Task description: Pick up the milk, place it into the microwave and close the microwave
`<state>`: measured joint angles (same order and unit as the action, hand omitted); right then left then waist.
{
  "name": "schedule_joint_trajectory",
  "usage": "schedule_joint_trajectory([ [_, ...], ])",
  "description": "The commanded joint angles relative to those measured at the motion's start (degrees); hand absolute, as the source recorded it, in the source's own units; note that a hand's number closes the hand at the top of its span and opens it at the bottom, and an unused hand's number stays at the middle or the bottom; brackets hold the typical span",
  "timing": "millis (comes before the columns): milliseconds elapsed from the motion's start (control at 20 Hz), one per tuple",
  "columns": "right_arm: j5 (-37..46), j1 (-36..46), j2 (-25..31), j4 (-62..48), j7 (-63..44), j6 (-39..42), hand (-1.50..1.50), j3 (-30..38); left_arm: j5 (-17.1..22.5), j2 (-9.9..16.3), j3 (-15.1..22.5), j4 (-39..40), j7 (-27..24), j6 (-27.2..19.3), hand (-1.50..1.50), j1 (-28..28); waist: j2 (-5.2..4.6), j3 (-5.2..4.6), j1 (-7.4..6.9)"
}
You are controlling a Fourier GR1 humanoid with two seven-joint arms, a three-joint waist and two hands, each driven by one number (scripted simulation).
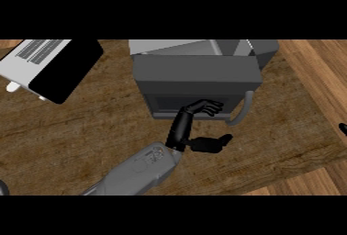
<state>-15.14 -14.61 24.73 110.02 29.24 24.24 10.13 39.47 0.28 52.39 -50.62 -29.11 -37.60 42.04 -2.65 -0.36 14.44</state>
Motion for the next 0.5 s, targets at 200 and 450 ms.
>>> schedule_joint_trajectory([
  [200,8.4,5.6,7.2,2.7,0.1,-4.7,1.5,7.8,6.8,-0.3,-3.9,0.7,0.0,-5.0,-1.5,4.2,-0.8,-0.23,2.09],
  [450,10.1,7.7,7.9,1.8,-0.2,-6.1,1.5,8.4,10.2,-0.3,-4.8,1.4,-1.7,-5.0,-1.5,5.3,-1.59,-0.08,1.13],
])
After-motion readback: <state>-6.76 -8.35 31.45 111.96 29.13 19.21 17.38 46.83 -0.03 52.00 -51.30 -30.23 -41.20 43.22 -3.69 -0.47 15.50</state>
